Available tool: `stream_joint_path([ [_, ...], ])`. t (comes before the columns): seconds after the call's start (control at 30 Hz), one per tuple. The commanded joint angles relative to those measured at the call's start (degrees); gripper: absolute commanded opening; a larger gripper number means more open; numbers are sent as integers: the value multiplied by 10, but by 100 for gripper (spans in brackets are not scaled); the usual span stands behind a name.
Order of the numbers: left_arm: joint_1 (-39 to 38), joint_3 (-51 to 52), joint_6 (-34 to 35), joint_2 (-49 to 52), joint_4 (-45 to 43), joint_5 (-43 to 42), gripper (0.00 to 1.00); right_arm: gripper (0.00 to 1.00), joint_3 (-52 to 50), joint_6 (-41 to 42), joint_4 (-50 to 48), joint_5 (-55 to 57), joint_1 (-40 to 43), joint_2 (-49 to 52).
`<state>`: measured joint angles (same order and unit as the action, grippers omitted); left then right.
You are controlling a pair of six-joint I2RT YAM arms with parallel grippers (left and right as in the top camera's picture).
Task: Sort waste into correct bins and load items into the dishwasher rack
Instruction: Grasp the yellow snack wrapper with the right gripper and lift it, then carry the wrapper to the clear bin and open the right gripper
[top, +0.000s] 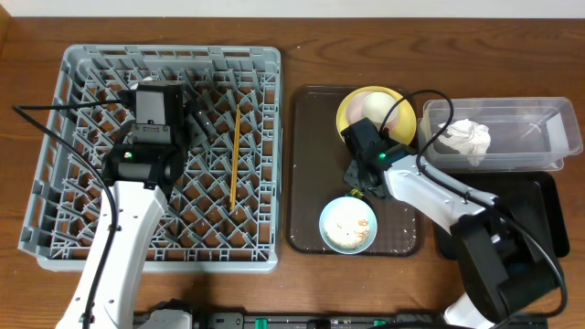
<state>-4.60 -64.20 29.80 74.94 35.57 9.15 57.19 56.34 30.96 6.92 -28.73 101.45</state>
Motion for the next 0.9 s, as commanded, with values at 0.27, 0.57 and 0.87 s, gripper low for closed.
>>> stream_joint_path([
  [0.27, 2, -5, -1, -1, 0, 1, 91, 2, -3, -63, -22, 129, 9, -197],
  [0.57, 2, -5, -1, -1, 0, 1, 91, 2, -3, -63, -50, 270, 138, -309],
  [0.87, 2, -5, -1, -1, 0, 1, 91, 1, -3, -49, -89, 269, 330, -298],
])
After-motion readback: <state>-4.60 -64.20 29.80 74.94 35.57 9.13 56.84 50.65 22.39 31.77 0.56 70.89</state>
